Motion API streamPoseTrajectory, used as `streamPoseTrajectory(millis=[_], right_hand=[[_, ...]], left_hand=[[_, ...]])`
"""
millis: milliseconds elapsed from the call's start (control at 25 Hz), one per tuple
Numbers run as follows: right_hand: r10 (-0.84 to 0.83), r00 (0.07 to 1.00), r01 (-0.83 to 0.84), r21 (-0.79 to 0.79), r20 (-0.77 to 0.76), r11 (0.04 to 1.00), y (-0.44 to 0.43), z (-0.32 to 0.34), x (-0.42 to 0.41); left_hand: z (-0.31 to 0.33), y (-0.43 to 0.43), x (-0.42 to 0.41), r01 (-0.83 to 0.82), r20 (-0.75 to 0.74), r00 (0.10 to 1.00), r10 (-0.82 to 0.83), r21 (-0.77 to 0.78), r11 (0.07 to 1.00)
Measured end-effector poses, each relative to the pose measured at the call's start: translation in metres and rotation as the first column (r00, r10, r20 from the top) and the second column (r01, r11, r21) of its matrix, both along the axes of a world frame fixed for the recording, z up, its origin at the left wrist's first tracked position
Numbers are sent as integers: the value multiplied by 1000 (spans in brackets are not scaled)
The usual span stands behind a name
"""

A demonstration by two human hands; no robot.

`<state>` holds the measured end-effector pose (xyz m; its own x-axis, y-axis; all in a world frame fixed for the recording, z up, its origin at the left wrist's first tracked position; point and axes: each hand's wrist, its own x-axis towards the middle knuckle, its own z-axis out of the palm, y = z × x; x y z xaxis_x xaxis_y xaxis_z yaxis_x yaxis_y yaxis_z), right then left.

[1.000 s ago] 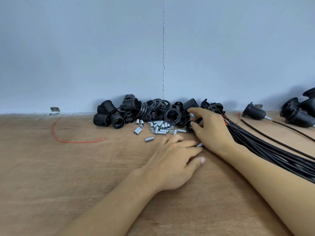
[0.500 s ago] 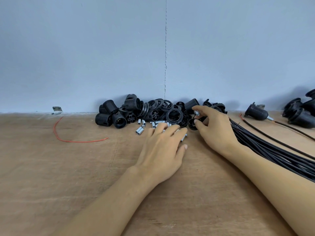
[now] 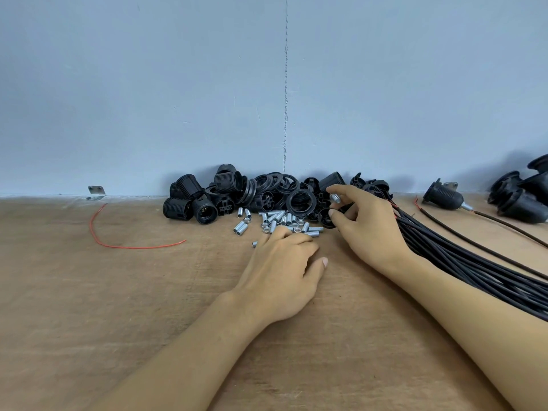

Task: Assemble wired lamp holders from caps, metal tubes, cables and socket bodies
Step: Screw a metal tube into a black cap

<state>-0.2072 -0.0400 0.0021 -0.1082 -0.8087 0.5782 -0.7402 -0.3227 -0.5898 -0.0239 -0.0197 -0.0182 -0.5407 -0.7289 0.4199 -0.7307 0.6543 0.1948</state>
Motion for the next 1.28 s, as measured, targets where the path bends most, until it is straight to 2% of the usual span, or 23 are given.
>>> streamPoseTrajectory(millis=[160, 240, 280, 360, 440, 600, 720, 760, 1040, 1200, 1280], right_hand=[[25, 996, -27, 30, 88, 999, 3, 3, 2], [52, 985, -61, 55, 165, 997, 6, 4, 5], [62, 979, -76, 66, 196, 995, 6, 6, 7], [74, 971, -95, 83, 226, 992, 7, 7, 11], [80, 963, -112, 110, 258, 988, 9, 6, 16], [127, 915, -204, 169, 382, 964, 11, 0, 28], [82, 961, -120, 130, 266, 984, 8, -1, 27], [65, 960, -103, 126, 274, 987, 7, -1, 25], [29, 861, -82, 83, 508, 993, -1, -3, 11], [10, 879, -64, 96, 476, 993, -3, -6, 10], [51, 846, -126, 107, 530, 986, -3, -5, 13]], left_hand=[[1, 3, 2, 40, -117, 992, -42, -21, 999], [2, 6, 1, 26, -224, 974, -29, -15, 1000], [2, 7, 1, -2, -318, 948, 2, 0, 1000], [1, 7, 1, -73, -532, 841, 102, 75, 995], [0, 6, 0, -112, -602, 774, 196, 174, 978], [-7, 7, -4, -103, -531, 819, 218, 237, 966], [-7, 7, -3, -96, -478, 857, 195, 223, 970], [-6, 6, -3, -100, -476, 859, 189, 206, 973], [-5, 5, -2, -92, -437, 880, 183, 220, 971], [-5, 5, -1, -80, -406, 897, 172, 234, 969], [-4, 6, -1, -70, -395, 904, 163, 239, 969]])
